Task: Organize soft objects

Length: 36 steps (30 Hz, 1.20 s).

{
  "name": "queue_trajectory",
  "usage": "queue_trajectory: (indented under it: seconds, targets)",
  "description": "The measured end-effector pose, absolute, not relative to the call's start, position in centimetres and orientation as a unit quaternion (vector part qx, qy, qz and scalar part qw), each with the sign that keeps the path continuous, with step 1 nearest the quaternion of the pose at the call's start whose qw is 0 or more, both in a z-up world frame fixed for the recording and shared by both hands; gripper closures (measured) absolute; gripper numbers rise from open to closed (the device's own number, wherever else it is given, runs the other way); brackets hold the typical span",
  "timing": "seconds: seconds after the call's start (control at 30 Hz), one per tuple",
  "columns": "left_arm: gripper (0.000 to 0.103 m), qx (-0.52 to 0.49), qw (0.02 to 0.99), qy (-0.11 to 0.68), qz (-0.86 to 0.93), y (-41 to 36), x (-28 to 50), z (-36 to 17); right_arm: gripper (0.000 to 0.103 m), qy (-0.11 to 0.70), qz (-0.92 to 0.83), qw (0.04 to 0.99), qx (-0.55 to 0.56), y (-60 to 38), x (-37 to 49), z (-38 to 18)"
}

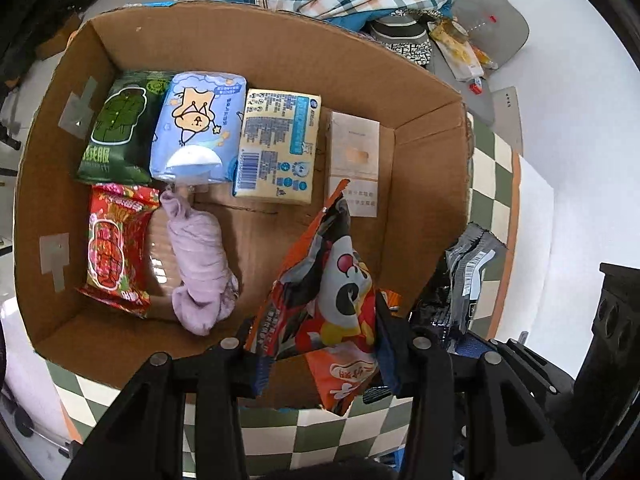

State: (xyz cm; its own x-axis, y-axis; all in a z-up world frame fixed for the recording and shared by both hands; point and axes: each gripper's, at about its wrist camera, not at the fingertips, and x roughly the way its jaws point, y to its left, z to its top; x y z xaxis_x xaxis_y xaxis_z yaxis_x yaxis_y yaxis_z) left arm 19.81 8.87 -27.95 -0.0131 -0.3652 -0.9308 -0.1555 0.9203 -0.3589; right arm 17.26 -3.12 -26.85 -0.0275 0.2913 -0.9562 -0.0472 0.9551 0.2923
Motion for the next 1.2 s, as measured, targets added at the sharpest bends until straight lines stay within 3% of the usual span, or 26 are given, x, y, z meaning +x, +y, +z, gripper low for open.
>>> queue_trajectory:
  seconds: [0.2,0.33,0.4,0.47,0.57,0.63,0.8,0.83,0.9,1.13,1.2]
  targets:
    - [0.062,-0.171,0.668,0.722,-0.060,9.0,20.4,-28.6,0.050,0.713,0.109,0.688,0.080,-2.7,17.8,-27.9]
    - [0.055,-0.168,0.666,0.725,-0.055,9.3,20.6,-29.0,0.044,0.713,0.103,0.689,0.078,-2.5,18.0,-28.1]
    - [0.047,-0.165,0.670,0.722,-0.052,9.5,20.6,-28.8,0.041,0.712,0.101,0.691,0.075,-2.5,18.0,-28.0]
    - [0.024,-0.163,0.677,0.715,-0.053,9.8,20.5,-28.5,0.041,0.711,0.098,0.693,0.072,-2.5,18.1,-27.8]
    - [0.017,-0.141,0.693,0.706,-0.040,10.1,20.1,-27.8,0.040,0.710,0.094,0.695,0.064,-2.6,18.0,-27.7]
    - [0.011,-0.117,0.707,0.697,-0.026,10.2,19.6,-27.2,0.032,0.708,0.092,0.698,0.055,-2.6,17.8,-27.5]
    - [0.008,-0.065,0.741,0.668,0.008,10.5,18.0,-25.6,0.031,0.698,0.082,0.710,0.036,-2.6,17.1,-26.8]
    - [0.001,-0.060,0.745,0.664,0.012,10.6,17.7,-25.4,0.031,0.697,0.080,0.711,0.034,-2.7,17.0,-26.7]
    - [0.000,-0.052,0.757,0.651,0.024,10.8,17.0,-24.8,0.030,0.694,0.076,0.715,0.034,-2.9,16.6,-26.5]
    - [0.000,-0.056,0.779,0.624,0.042,11.7,15.4,-23.4,0.002,0.675,0.055,0.736,0.022,-3.7,15.4,-25.2]
    - [0.000,-0.059,0.782,0.620,0.039,11.8,15.1,-23.1,0.000,0.668,0.049,0.742,0.012,-3.7,15.2,-24.8]
